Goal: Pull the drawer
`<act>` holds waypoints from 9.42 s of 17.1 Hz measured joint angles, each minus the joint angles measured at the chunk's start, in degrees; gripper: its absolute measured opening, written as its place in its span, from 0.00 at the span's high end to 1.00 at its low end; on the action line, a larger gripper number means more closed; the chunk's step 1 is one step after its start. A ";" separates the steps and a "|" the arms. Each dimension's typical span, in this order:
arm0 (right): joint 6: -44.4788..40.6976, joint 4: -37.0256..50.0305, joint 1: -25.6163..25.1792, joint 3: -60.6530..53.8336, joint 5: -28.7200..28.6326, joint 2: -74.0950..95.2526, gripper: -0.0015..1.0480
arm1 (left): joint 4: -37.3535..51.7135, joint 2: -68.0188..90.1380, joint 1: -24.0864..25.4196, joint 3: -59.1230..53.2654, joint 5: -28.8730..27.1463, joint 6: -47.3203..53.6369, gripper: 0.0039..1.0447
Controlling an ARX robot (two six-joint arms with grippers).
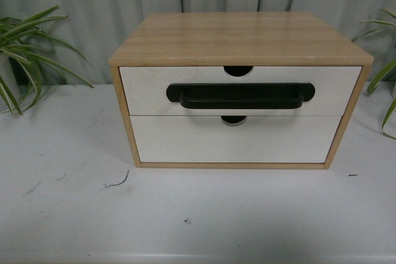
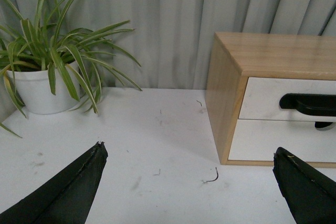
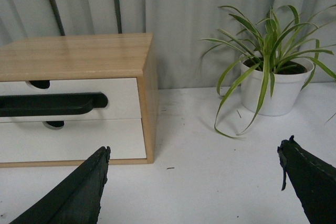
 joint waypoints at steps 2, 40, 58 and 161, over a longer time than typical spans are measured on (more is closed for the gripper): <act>0.00 -0.02 0.00 0.00 0.00 0.00 0.06 | -0.02 0.00 0.00 0.00 0.00 0.00 0.06; -15.08 33.31 9.53 44.24 -3.23 84.15 0.06 | 22.91 79.95 -13.62 41.77 -7.65 -8.83 0.06; -95.69 -11.26 6.47 60.70 -29.66 94.31 0.06 | -24.22 98.42 -27.41 74.49 15.15 44.44 0.06; -1.18 34.42 -5.16 16.50 -5.42 53.07 0.60 | 39.67 55.93 8.24 16.50 8.63 -1.64 0.51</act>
